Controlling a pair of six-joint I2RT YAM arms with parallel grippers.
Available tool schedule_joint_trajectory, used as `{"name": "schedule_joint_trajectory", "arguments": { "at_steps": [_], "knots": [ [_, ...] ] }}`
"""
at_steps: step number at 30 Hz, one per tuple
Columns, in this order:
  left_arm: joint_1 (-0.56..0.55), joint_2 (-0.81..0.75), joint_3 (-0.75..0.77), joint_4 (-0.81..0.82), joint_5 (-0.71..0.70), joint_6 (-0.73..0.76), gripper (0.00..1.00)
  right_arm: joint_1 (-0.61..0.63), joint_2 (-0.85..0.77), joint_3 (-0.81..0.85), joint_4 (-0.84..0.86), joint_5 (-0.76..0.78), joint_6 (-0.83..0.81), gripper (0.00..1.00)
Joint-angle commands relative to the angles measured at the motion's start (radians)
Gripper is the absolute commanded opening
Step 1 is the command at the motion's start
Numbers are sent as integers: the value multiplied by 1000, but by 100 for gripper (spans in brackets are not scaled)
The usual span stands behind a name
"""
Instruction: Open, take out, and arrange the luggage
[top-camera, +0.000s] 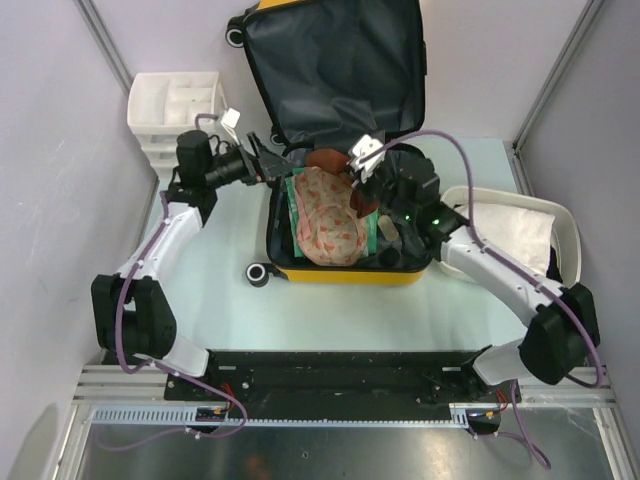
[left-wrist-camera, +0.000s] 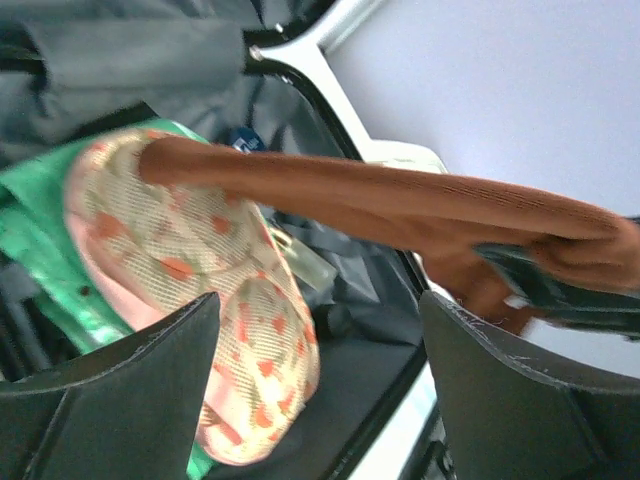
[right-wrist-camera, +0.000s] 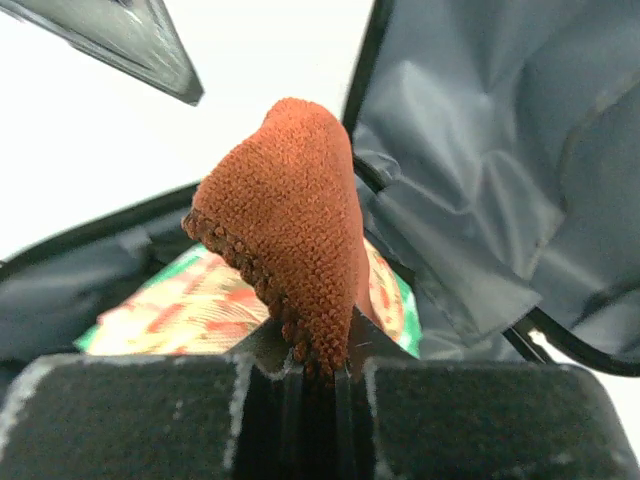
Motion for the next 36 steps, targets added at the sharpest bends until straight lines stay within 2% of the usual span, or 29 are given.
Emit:
{"name": "schedule_joint_trajectory", "arguments": {
  "at_steps": [1,6,11,14,15,19,23,36],
  "knots": [
    [45,18,59,28,-28,39,86,-14,-69,172,-355,-137,218,0],
    [44,25,27,28,-13,48,85,-80,-104,300,-624,-197,415,0],
    [36,23,-4,28,-8,53,86,-199,-135,321,-834,-239,536,0],
    [24,28,-12,28,-13,59,100,-333,-126,275,-895,-260,560,0],
    [21,29,-13,28,-13,65,100,-382,-121,264,-908,-272,569,0],
    [-4,26,-19,19,-34,101,100,-615,-83,238,-954,-266,543,0],
    [-15,40,-19,17,-39,113,100,-773,-66,239,-957,-257,499,0],
    [-27,69,13,17,-25,139,100,-1143,-29,204,-954,-387,327,0]
  ]
}}
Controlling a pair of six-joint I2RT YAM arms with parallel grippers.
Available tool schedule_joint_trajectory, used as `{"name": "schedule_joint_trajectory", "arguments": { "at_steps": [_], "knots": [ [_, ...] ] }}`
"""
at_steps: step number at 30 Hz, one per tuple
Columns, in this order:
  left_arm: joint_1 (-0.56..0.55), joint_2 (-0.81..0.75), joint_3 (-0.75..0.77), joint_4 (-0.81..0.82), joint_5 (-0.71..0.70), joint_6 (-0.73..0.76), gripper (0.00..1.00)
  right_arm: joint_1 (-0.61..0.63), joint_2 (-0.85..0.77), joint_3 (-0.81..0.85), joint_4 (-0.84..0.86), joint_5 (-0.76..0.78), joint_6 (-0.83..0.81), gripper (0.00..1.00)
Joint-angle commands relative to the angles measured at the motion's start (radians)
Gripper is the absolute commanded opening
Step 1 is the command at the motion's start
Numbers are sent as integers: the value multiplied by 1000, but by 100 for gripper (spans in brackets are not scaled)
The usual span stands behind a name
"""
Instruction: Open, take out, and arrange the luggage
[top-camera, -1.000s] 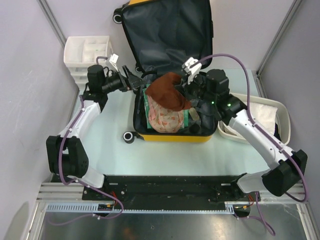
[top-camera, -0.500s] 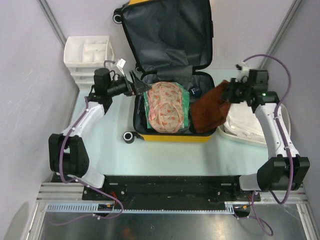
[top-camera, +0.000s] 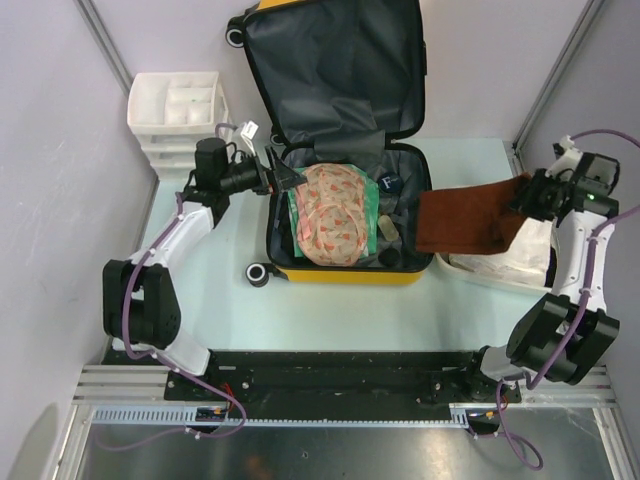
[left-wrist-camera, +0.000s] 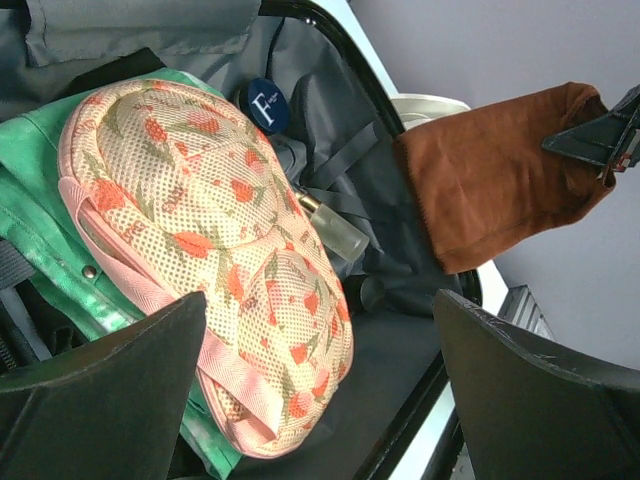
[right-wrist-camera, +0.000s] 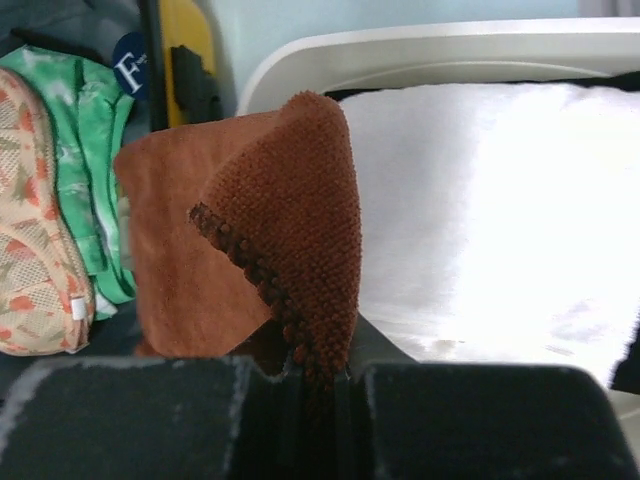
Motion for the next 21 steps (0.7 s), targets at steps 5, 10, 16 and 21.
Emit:
{"name": "schedule_joint_trajectory", "arguments": {
  "at_steps": [5,10,16,21],
  "knots": [
    [-9,7,21,17,13,49,100,-202,69,-174,207,-100,-143,0],
    [-10,-11,2,-9,10,101,100,-231,187,-223,282,-88,-167,48],
    [-10,-59,-8,-105,-47,230,100,-236,147,-222,394,48,-199,83],
    [-19,-91,-11,-203,-103,348,100,-178,60,-211,396,142,-285,94]
  ]
}}
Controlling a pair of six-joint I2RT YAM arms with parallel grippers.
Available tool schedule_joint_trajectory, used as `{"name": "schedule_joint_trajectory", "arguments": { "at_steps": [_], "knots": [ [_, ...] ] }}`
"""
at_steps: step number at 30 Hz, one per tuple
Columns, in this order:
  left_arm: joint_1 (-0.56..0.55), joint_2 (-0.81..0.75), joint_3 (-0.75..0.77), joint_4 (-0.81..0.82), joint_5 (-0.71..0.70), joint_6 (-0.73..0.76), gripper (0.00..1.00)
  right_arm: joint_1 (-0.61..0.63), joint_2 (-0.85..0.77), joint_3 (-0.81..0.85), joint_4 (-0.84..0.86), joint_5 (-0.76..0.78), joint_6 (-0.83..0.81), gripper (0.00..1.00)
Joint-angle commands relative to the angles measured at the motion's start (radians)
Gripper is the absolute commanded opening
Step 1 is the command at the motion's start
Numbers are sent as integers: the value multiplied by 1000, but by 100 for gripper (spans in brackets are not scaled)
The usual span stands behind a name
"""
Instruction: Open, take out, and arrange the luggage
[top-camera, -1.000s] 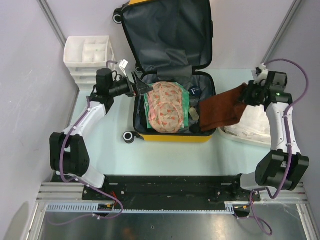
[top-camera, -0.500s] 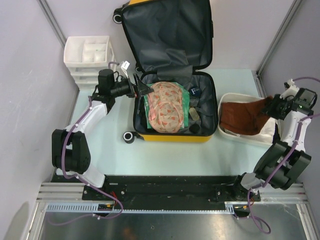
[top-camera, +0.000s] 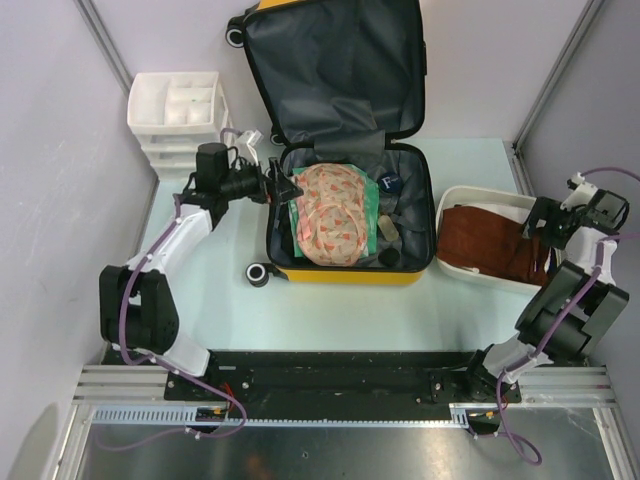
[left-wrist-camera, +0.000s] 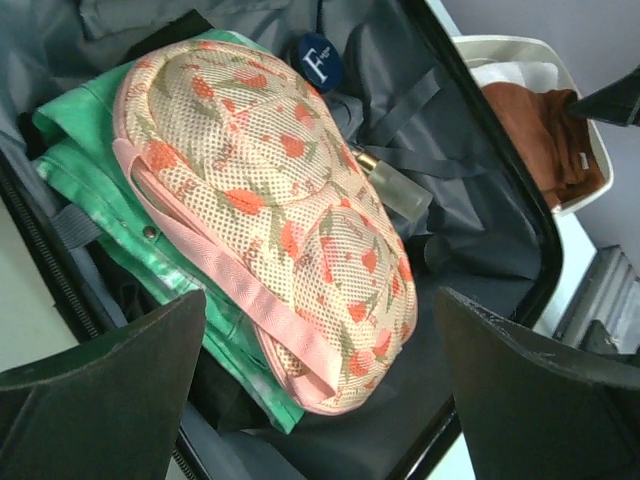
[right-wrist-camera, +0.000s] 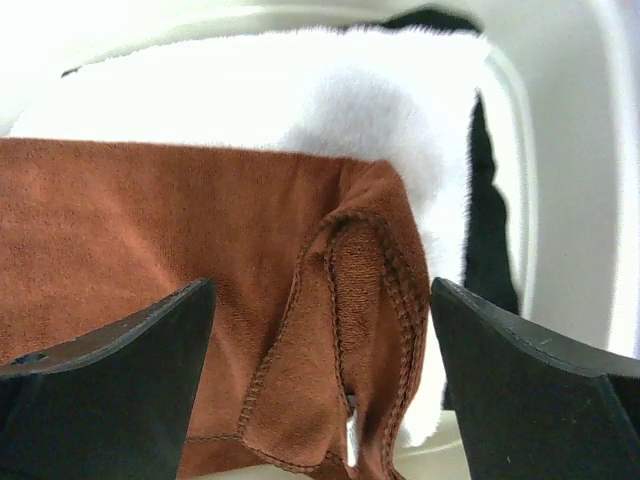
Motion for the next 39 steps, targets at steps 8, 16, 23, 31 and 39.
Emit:
{"name": "schedule_joint_trajectory", "arguments": {
  "at_steps": [8,16,23,31,39],
  "knots": [
    [-98,-62,14,-177,-124,300,92,245,-300,47,124,184,-151,100],
    [-232,78,124,-186,-326,287,83,575,-357,73,28,36,-78,100],
    [-293,195,161,-186,-496,212,86,767,-324,72,23,124,0,99],
    [-344,284,164,-188,-592,210,47,795,-295,72,28,142,30,99],
    [-336,100,166,-185,-450,228,0,801,-297,72,55,40,56,98]
  ]
}}
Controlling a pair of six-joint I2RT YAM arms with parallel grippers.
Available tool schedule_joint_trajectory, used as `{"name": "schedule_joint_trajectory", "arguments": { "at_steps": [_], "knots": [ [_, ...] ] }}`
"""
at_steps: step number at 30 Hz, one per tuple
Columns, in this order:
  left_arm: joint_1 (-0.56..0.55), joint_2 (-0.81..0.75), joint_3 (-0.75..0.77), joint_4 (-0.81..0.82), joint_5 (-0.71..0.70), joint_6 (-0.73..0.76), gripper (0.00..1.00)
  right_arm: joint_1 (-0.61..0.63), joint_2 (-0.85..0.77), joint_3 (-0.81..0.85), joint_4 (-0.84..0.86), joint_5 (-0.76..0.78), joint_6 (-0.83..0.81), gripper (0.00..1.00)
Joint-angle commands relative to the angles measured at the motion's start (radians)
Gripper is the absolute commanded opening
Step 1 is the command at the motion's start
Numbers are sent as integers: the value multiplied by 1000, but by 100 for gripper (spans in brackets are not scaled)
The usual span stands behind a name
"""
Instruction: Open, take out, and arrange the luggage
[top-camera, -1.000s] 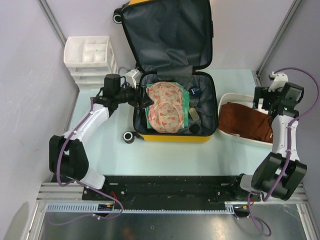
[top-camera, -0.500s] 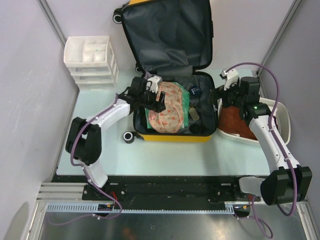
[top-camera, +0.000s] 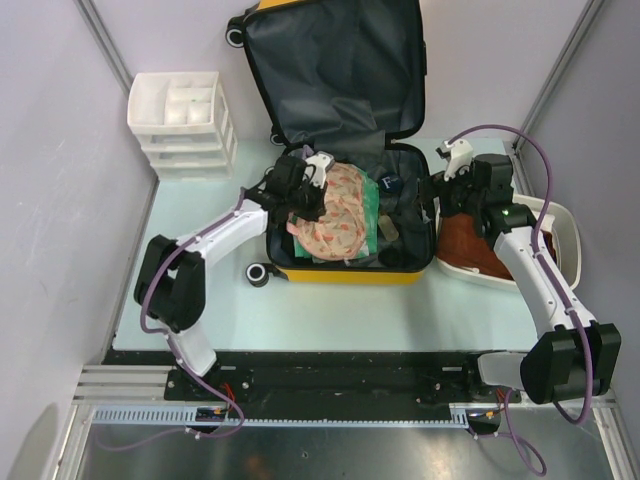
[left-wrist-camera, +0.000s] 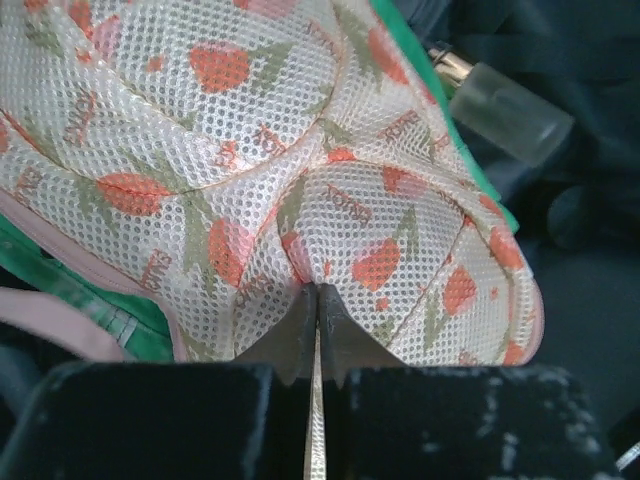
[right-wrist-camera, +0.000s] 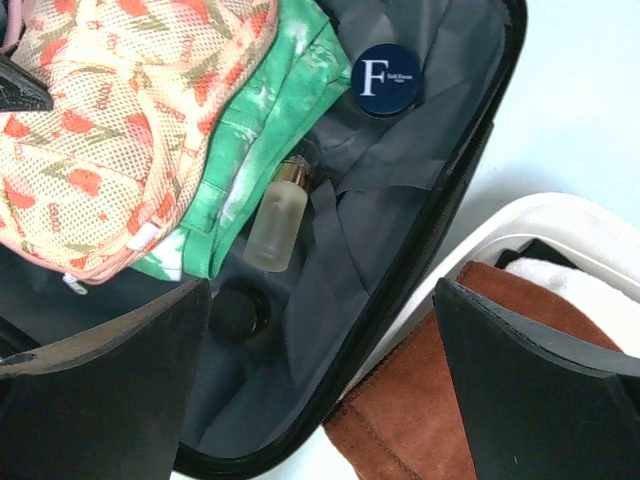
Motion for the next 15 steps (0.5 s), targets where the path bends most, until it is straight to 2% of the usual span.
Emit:
{"name": "schedule_joint_trajectory", "arguments": {
  "at_steps": [1,3,5,12,15],
  "knots": [
    [12,-136,19,3,116,-1,0,11,-2,30,50,-120,29,98],
    [23,-177,21,3,258,-3,0,16,0,30,64,-176,5,98],
    [29,-199,21,3,333,12,0,17,1,30,82,-234,2,98],
    [30,-245,5,3,394,8,0,68,33,30,146,-237,16,98],
    [29,-240,-2,5,523,29,0,110,55,30,185,-274,-6,99]
  ]
}}
